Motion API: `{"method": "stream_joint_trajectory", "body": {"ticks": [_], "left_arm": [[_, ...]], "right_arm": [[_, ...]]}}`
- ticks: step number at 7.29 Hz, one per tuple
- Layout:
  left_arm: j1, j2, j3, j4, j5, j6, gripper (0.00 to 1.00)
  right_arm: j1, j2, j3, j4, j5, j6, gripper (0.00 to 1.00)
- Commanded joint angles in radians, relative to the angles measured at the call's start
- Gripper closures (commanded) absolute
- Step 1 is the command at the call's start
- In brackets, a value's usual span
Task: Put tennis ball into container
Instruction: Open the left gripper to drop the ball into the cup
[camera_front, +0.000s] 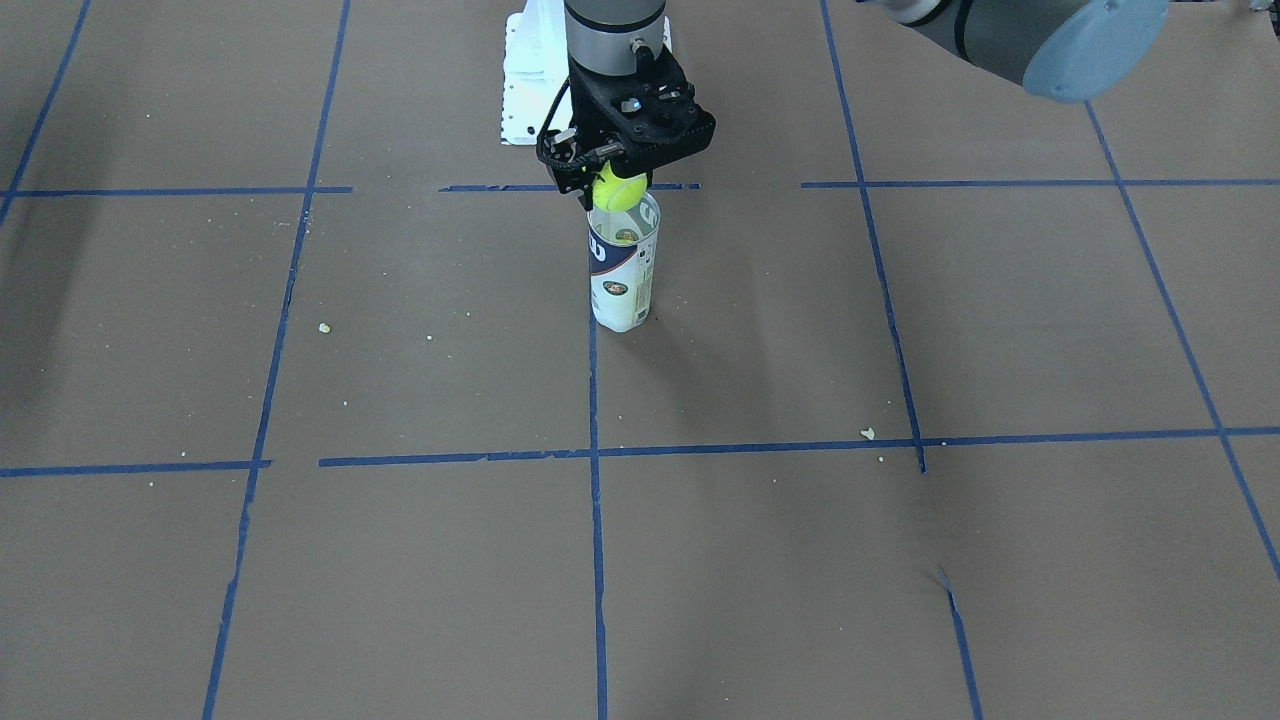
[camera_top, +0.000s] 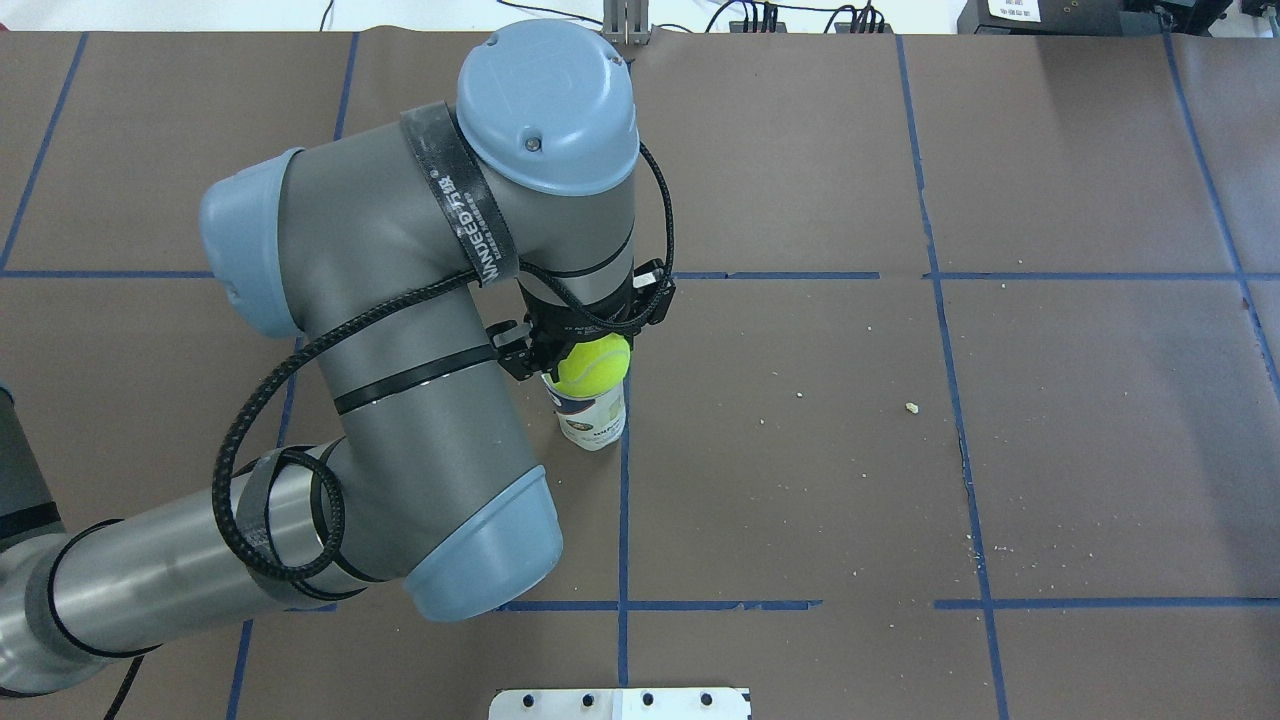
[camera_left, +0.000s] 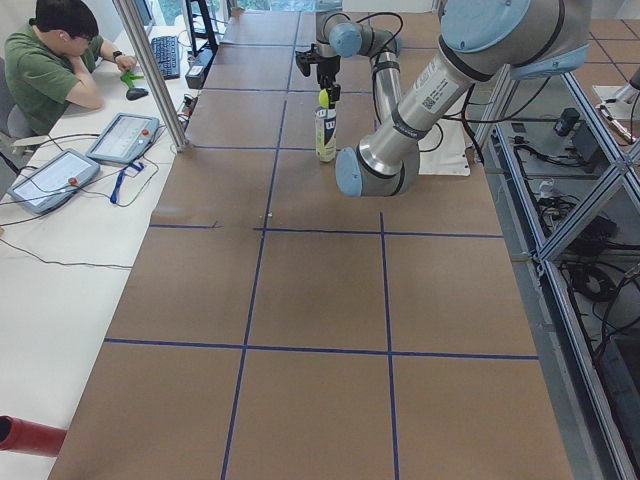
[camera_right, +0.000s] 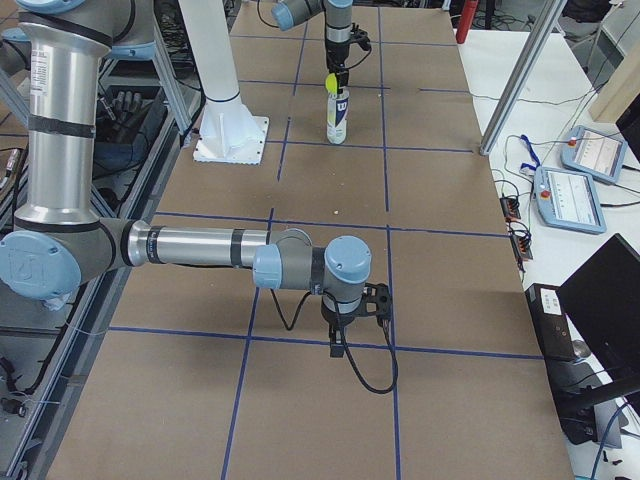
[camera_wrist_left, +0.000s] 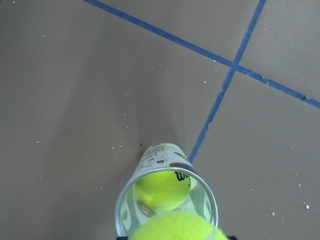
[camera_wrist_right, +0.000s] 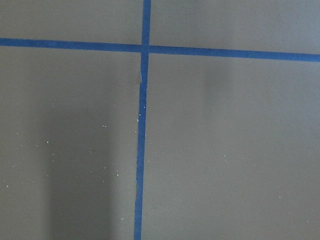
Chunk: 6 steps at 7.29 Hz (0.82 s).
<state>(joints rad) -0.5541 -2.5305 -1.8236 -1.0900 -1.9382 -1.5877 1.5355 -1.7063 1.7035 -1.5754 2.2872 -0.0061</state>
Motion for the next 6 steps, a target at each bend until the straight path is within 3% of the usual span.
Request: {"method": "stream_joint_trajectory", "body": {"ticks": [1, 4, 5, 6], "left_arm": [[-0.003, 0.007, -0.009, -0.004, 0.004, 0.009, 0.89], [-0.006, 0.009, -0.008, -0.002, 0.007, 0.032, 0.9], [-0.006, 0.012, -0.009, -0.004, 0.005, 0.032, 0.83], [-0.004, 0.013, -0.009, -0.004, 0.005, 0.034, 0.3]], "right_arm": [[0.0, -0.001, -0.001, 0.0, 0.0, 0.0, 0.0], [0.0, 0.001, 0.001, 0.0, 0.0, 0.0, 0.0], [0.0, 0.001, 0.001, 0.0, 0.0, 0.0, 0.0], [0.0, -0.001, -0.001, 0.0, 0.0, 0.0, 0.0]]}}
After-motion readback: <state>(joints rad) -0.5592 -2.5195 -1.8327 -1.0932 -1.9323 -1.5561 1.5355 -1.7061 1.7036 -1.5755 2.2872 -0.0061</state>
